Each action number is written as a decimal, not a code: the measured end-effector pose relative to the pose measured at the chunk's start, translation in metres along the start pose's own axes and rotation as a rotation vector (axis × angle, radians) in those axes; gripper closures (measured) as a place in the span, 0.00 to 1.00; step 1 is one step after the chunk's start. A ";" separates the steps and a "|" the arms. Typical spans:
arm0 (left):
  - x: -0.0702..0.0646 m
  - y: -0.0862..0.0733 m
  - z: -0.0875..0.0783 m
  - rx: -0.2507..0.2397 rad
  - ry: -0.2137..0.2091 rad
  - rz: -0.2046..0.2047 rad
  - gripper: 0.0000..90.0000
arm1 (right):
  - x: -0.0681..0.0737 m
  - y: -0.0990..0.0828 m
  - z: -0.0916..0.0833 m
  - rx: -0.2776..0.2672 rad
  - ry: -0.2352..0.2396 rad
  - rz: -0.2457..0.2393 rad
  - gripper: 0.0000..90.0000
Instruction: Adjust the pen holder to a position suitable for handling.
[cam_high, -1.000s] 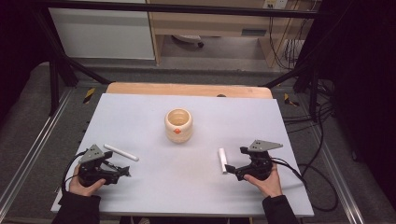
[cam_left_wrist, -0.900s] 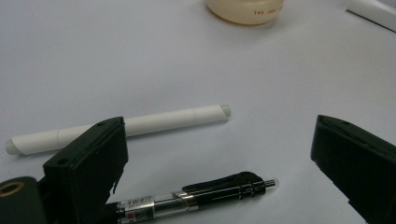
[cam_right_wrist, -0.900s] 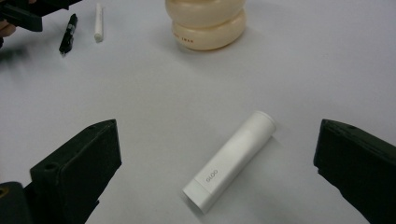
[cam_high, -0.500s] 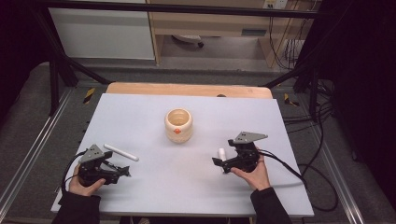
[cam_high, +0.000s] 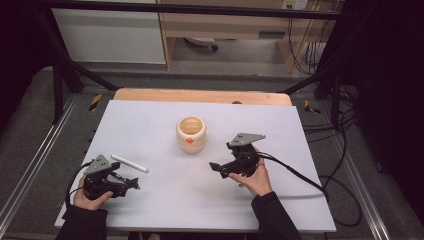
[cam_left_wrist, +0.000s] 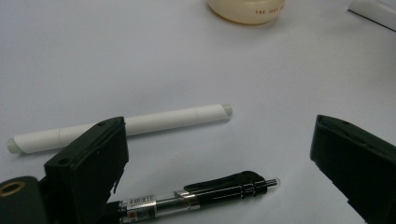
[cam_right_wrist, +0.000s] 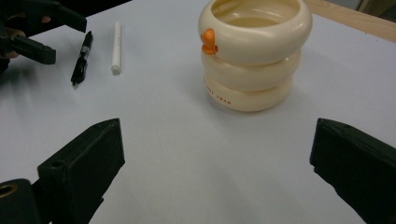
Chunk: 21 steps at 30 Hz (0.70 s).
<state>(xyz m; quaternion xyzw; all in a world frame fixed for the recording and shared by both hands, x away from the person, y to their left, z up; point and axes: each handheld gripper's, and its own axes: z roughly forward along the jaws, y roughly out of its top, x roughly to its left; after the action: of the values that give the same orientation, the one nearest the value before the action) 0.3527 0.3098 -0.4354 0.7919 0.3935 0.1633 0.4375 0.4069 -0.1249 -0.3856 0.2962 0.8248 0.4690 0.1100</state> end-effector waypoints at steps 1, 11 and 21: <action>0.000 0.000 0.000 0.000 0.000 0.000 0.05 | 0.001 0.002 0.002 0.000 0.000 0.000 0.04; 0.001 0.000 0.000 0.003 0.001 -0.002 0.05 | 0.003 0.025 0.022 0.018 0.000 -0.027 0.06; 0.000 0.000 0.000 0.001 0.001 -0.001 0.05 | 0.007 0.057 0.043 -0.003 0.013 -0.057 0.14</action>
<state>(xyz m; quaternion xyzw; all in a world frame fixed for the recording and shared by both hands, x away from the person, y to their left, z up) 0.3531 0.3098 -0.4357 0.7919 0.3943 0.1633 0.4368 0.4425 -0.0683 -0.3598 0.2694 0.8329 0.4688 0.1181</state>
